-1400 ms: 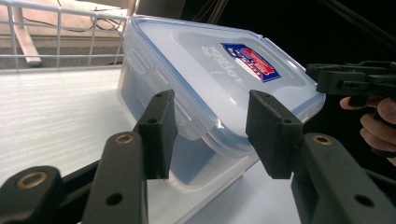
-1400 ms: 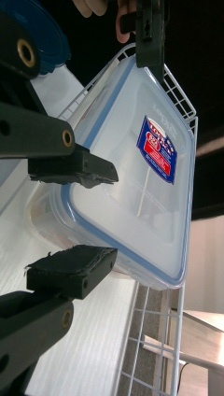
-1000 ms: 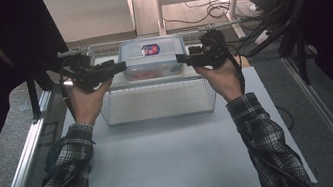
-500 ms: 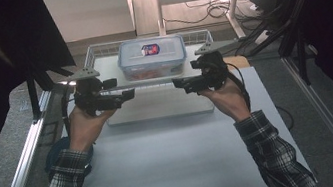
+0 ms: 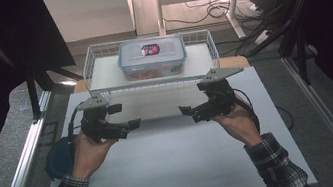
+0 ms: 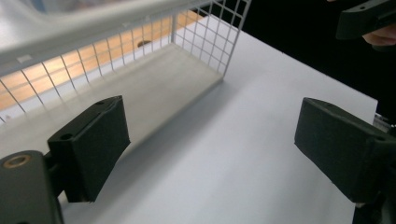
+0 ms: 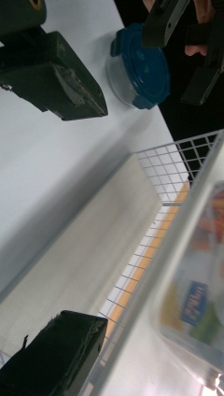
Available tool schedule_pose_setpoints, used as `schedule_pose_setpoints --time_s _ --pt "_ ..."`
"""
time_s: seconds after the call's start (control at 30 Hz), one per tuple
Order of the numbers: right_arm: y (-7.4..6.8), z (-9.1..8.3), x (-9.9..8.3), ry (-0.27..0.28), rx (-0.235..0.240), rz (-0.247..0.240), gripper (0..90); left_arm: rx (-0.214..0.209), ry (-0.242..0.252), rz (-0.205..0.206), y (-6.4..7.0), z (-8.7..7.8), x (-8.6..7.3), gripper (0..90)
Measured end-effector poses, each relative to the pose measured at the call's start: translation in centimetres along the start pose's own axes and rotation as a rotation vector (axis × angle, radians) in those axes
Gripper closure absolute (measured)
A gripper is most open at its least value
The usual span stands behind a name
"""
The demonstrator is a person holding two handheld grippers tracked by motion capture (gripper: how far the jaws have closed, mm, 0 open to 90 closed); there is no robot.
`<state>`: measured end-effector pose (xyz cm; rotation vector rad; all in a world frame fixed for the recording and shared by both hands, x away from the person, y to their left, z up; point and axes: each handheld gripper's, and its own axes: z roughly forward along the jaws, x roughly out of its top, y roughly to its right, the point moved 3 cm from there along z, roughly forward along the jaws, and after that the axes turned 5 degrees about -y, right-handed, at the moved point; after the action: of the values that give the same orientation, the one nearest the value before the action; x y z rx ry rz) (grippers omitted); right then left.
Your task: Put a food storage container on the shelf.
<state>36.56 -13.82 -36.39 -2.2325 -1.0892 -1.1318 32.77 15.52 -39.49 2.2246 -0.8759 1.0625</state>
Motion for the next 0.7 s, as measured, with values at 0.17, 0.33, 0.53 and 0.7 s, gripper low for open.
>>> schedule_pose_setpoints --time_s 0.17,0.33,0.53,0.7 --pt "-0.5 -0.1 -1.7 -0.002 -0.002 -0.006 1.8 0.022 -0.006 0.02 1.1 0.1 -1.7 6.0" --pt "-0.9 -0.4 -3.0 0.008 0.004 0.011 2.1 0.033 -0.011 0.017 1.6 0.4 -3.2 4.3" --pt "-1.6 -0.5 -4.5 0.01 -0.002 -0.005 2.2 0.038 -0.023 0.01 2.1 0.9 -5.5 3.3" --pt "-2.4 -0.4 -5.7 0.01 0.0 -0.033 2.4 0.028 -0.009 -0.012 2.5 1.1 -7.3 3.4"
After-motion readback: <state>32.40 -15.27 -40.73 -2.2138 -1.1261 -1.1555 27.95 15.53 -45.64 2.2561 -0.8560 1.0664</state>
